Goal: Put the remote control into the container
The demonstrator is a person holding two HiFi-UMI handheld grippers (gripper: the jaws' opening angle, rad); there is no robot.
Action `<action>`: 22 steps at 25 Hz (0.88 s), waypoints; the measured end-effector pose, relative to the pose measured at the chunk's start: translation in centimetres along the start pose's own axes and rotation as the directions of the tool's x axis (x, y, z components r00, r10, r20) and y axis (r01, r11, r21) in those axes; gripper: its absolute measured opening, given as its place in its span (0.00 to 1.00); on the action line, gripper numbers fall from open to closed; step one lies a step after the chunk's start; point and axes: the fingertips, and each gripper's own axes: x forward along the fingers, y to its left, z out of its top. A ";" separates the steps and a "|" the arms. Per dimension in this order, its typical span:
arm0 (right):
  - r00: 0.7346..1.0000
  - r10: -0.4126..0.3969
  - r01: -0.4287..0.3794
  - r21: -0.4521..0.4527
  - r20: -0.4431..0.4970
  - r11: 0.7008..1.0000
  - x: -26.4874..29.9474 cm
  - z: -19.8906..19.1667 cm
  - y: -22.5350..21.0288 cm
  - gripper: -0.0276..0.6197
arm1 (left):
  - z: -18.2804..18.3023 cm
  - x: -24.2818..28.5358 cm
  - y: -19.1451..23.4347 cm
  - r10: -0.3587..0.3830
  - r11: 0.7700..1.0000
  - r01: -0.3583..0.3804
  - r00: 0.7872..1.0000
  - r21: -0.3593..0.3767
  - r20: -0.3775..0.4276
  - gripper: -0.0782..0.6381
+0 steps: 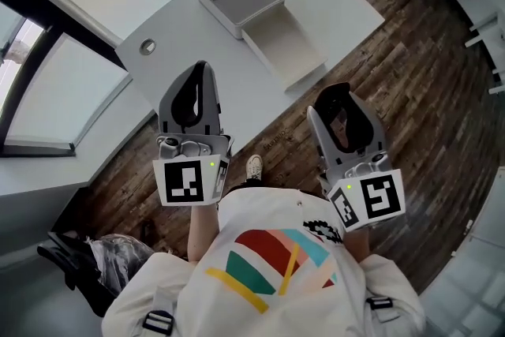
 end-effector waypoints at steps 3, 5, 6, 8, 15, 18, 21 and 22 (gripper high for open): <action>1.000 -0.012 0.012 0.007 -0.028 1.000 2.4 -0.4 -0.3 0.41 | -0.7 1.4 0.5 -0.033 0.999 0.033 0.999 -0.019 -0.016 0.12; 0.999 -0.018 0.019 0.019 -0.047 1.000 3.7 -0.9 -0.6 0.41 | -1.6 2.4 0.9 -0.051 0.998 0.051 0.998 -0.024 -0.034 0.12; 0.998 -0.019 0.021 0.027 -0.057 0.999 4.3 -1.1 -0.8 0.41 | -2.1 3.0 1.1 -0.058 0.998 0.056 0.997 -0.035 -0.043 0.12; 0.997 -0.020 0.023 0.038 -0.077 0.999 5.4 -1.7 -1.7 0.41 | -3.3 4.2 1.3 -0.065 0.995 0.060 0.996 -0.082 -0.058 0.12; 0.996 0.054 -0.046 0.101 -0.073 0.994 10.7 -2.2 -7.1 0.41 | -5.4 10.2 1.6 0.008 0.999 -0.012 0.995 -0.032 -0.100 0.12; 0.993 0.100 -0.095 0.082 -0.058 0.992 12.9 -1.2 -9.3 0.41 | -5.4 13.2 1.2 0.039 0.999 -0.040 0.993 -0.005 -0.109 0.12; 0.989 0.130 -0.125 0.070 -0.069 0.990 15.0 -1.3 -12.0 0.41 | -5.2 16.5 0.7 0.068 0.997 -0.064 0.992 0.042 -0.102 0.12; 0.987 0.142 -0.136 0.085 -0.075 0.987 15.6 -1.5 -12.8 0.41 | -5.0 17.3 0.5 0.082 0.996 -0.076 0.992 0.054 -0.100 0.12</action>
